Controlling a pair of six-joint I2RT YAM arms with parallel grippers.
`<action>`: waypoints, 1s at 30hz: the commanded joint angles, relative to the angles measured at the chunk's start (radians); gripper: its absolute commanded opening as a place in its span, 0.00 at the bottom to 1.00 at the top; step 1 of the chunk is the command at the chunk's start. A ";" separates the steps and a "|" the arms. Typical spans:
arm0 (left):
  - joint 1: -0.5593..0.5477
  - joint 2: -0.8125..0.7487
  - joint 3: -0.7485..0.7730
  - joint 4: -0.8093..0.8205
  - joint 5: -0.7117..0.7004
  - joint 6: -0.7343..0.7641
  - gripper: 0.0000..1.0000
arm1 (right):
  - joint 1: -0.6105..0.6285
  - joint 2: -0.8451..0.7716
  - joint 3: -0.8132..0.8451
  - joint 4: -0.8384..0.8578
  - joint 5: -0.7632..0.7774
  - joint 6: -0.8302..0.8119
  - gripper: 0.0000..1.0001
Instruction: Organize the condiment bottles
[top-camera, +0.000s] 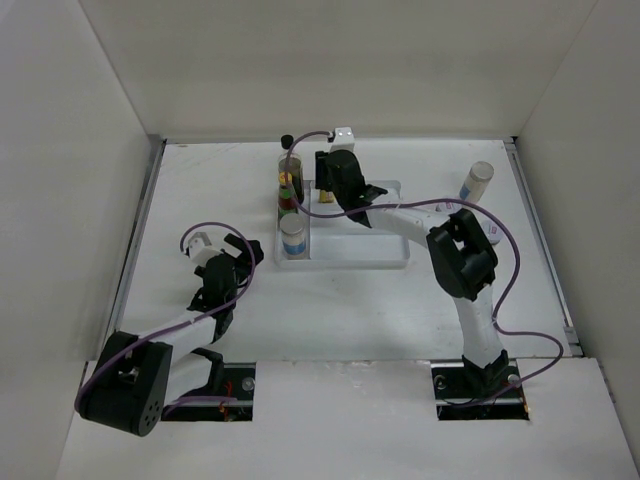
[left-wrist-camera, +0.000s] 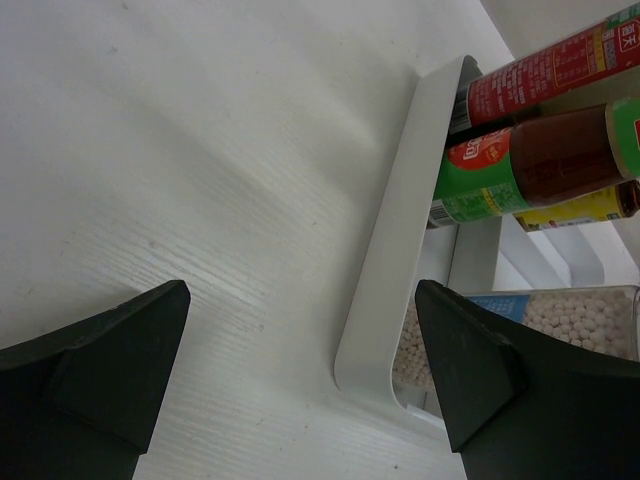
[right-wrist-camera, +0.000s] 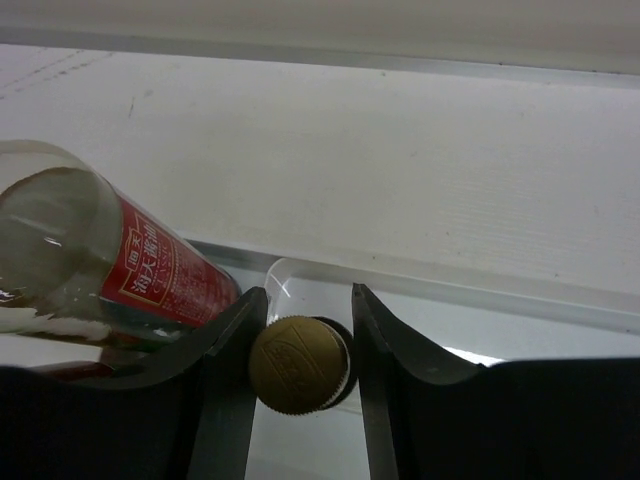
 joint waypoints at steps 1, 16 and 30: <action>0.001 0.009 0.019 0.058 0.013 0.000 1.00 | 0.013 0.007 0.029 0.076 -0.007 0.028 0.55; 0.007 -0.014 0.013 0.058 0.018 0.001 1.00 | -0.058 -0.452 -0.346 0.187 0.033 0.026 0.79; -0.002 0.008 0.019 0.064 0.015 0.003 1.00 | -0.463 -0.645 -0.786 0.096 0.185 0.131 1.00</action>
